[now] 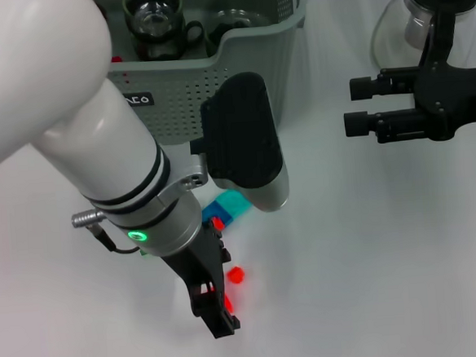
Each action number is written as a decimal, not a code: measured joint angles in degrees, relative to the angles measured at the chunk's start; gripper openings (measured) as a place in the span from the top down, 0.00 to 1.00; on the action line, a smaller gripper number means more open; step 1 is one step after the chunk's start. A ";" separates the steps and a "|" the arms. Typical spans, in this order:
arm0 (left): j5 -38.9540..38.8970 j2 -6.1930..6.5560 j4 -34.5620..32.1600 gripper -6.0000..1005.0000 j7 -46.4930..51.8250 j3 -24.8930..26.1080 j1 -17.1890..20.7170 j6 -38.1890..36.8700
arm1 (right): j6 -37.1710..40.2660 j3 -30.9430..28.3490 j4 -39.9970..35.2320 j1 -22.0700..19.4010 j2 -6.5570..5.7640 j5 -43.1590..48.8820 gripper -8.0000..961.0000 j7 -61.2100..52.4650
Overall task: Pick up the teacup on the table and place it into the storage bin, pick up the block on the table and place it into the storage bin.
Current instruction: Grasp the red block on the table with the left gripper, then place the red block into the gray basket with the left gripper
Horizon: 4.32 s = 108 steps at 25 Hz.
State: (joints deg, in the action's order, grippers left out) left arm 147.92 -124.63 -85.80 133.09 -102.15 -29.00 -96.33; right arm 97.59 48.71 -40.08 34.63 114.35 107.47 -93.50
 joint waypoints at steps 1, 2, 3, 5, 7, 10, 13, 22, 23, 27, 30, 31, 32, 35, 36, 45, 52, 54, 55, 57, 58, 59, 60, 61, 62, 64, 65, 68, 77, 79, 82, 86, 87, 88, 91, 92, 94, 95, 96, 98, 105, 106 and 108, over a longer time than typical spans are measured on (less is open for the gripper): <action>0.04 0.00 0.23 0.09 0.45 -0.20 -0.02 0.28 | -0.02 -0.01 0.00 0.00 0.00 0.00 0.19 0.07; 0.13 0.00 0.54 0.09 0.90 -0.41 -0.04 0.56 | -0.03 -0.01 0.00 0.00 0.00 -0.02 0.19 0.12; 0.21 0.00 1.06 0.09 1.20 -0.57 -0.07 0.85 | -0.03 -0.02 0.00 0.00 0.00 -0.03 0.19 0.20; 0.33 0.00 1.96 0.09 1.54 -0.74 -0.11 1.23 | -0.04 -0.02 0.00 0.00 0.00 -0.03 0.19 0.31; 0.35 -0.02 2.33 0.09 1.71 -0.80 -0.06 1.36 | 0.01 -0.02 0.00 0.00 0.00 0.01 0.19 0.32; 0.40 -0.08 2.39 0.09 2.46 -0.94 0.24 1.80 | 0.10 -0.02 0.00 -0.08 0.00 0.01 0.19 0.37; 0.54 -0.09 2.52 0.09 3.01 -1.00 0.48 2.54 | 0.09 -0.02 0.00 -0.23 0.00 0.01 0.19 0.46; 3.32 -0.09 3.53 0.10 5.66 -2.81 0.60 4.35 | 0.00 -0.28 0.00 -0.20 -0.10 0.11 0.19 0.51; 3.44 -0.09 3.53 0.10 5.90 -3.17 0.62 4.47 | -0.01 -0.32 0.00 -0.20 -0.09 0.12 0.19 0.51; 3.59 -0.16 3.53 0.10 6.43 -3.96 0.91 5.07 | -0.03 -0.38 0.00 -0.17 -0.09 0.16 0.19 0.51; 3.60 -0.18 3.31 0.10 6.65 -4.12 0.97 5.20 | -0.03 -0.50 0.00 -0.16 -0.09 0.18 0.19 0.51; 3.60 -0.18 3.26 0.10 6.70 -4.17 0.98 5.20 | -0.03 -0.53 0.00 -0.12 -0.09 0.19 0.19 0.52; 3.60 -0.18 3.25 0.10 6.75 -4.24 1.00 5.20 | -0.03 -0.56 0.00 -0.07 -0.09 0.20 0.19 0.52; 3.71 -0.18 3.23 0.10 6.92 -4.47 1.17 5.41 | -0.05 -0.56 0.00 0.00 -0.14 0.20 0.19 0.51; 3.82 -0.18 3.23 0.10 6.94 -4.48 1.20 5.51 | -0.07 -0.56 0.00 0.00 -0.15 0.19 0.19 0.51; 4.47 -0.18 3.40 0.24 7.23 -5.33 1.23 5.55 | -0.13 -1.16 -0.01 0.00 -0.18 0.20 0.19 0.55; 4.89 -0.18 3.13 0.34 7.81 -6.81 1.23 5.72 | -0.12 -1.16 -0.07 0.00 -0.18 0.20 0.19 0.60; 4.92 -0.18 3.24 0.34 7.93 -7.03 1.23 5.72 | -0.12 -1.16 -0.08 0.00 -0.18 0.20 0.19 0.61; 4.92 -0.18 3.22 0.34 8.03 -7.16 1.23 5.72 | -0.12 -1.16 -0.09 0.00 -0.18 0.20 0.19 0.60; 4.95 -0.18 3.09 0.34 8.22 -7.38 1.23 5.72 | -0.12 -1.16 -0.09 0.00 -0.18 0.20 0.19 0.60; 4.98 -0.18 3.06 0.34 8.30 -7.44 1.23 5.72 | -0.12 -1.16 -0.09 0.00 -0.18 0.20 0.19 0.60; 4.99 -0.18 3.06 0.34 8.31 -7.48 1.23 5.72 | -0.12 -1.16 -0.09 0.00 -0.18 0.20 0.19 0.60; 5.00 -0.18 3.05 0.34 8.32 -7.50 1.23 5.72 | -0.12 -1.16 -0.09 0.00 -0.18 0.19 0.19 0.60; 5.01 -0.18 3.05 0.34 8.34 -7.50 1.23 5.72 | -0.12 -1.16 -0.09 0.00 -0.18 0.18 0.19 0.60; 5.01 -0.18 3.06 0.35 8.36 -7.51 1.23 5.72 | -0.12 -1.16 -0.09 0.00 -0.18 0.15 0.19 0.60; 5.05 -0.18 3.06 0.35 8.40 -7.52 1.23 5.72 | -0.12 -1.16 -0.11 0.00 -0.18 0.08 0.19 0.60; 5.16 -0.18 3.06 0.35 8.48 -7.53 1.23 5.72 | -0.12 -1.16 -0.13 0.00 -0.18 0.05 0.19 0.60; 5.51 -0.18 3.16 0.35 8.55 -7.56 1.14 5.72 | -0.09 -1.16 -0.19 0.00 -0.18 0.01 0.19 0.60; 6.73 -0.08 1.43 0.59 9.01 -8.00 1.09 5.65 | -0.09 -1.16 -0.40 0.05 -0.17 -0.02 0.19 0.60; 7.16 -0.02 -0.09 0.59 9.05 -7.54 1.08 4.79 | -0.07 -1.16 -0.43 0.07 -0.17 -0.02 0.19 0.60; 8.04 0.08 -4.21 0.59 9.04 -5.13 1.07 1.88 | -0.07 -1.16 -0.50 0.08 -0.18 -0.02 0.19 0.60; 7.83 0.28 -9.89 0.59 7.31 5.69 0.00 -4.22 | 0.07 -1.16 -0.53 0.09 -0.22 -0.04 0.19 0.72; 7.77 0.35 -10.70 0.59 6.69 8.57 -0.55 -5.21 | 0.13 -1.16 -0.53 0.10 -0.23 -0.05 0.19 0.75; 7.63 0.33 -11.67 0.59 5.63 13.14 -1.47 -6.90 | 0.15 -1.16 -0.53 0.10 -0.23 -0.06 0.19 0.75; 7.52 0.50 -13.24 0.59 2.86 24.69 -4.29 -10.26 | 0.23 -1.16 -0.51 0.16 -0.27 -0.08 0.19 0.79; 7.58 0.70 -13.53 0.59 1.70 28.55 -5.56 -11.13 | 0.23 -1.16 -0.46 0.16 -0.30 -0.07 0.19 0.79; 7.87 1.63 -13.79 0.59 -0.26 36.14 -8.27 -12.13 | 0.31 -1.15 -0.39 0.17 -0.34 -0.07 0.19 0.76; 7.97 2.16 -13.81 0.59 -0.77 38.41 -9.21 -12.34 | 0.33 -1.16 -0.38 0.17 -0.36 -0.07 0.19 0.71; 7.90 2.95 -13.82 0.59 -1.18 40.73 -10.21 -12.36 | 0.36 -1.16 -0.37 0.18 -0.38 -0.05 0.19 0.64; 7.33 4.80 -13.79 0.59 -1.71 45.22 -12.59 -12.42 | 0.39 -1.16 -0.29 0.18 -0.51 -0.04 0.19 0.57; 6.66 9.65 -7.07 0.59 -2.17 51.39 -18.66 -8.66 | 0.41 -1.16 -0.16 0.30 -0.71 0.04 0.19 0.69; 6.73 9.97 -5.35 0.58 -2.28 51.43 -19.05 -7.24 | 0.41 -1.16 -0.10 0.33 -0.72 0.07 0.19 0.81; 7.16 10.53 -1.22 0.57 -2.27 51.32 -19.82 -3.14 | 0.41 -1.16 -0.04 0.39 -0.72 0.15 0.19 1.06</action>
State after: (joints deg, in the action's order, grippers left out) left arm 155.08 -114.10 -87.02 130.83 -50.83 -48.82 -99.47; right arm 98.00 47.55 -40.11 35.01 113.63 107.62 -92.44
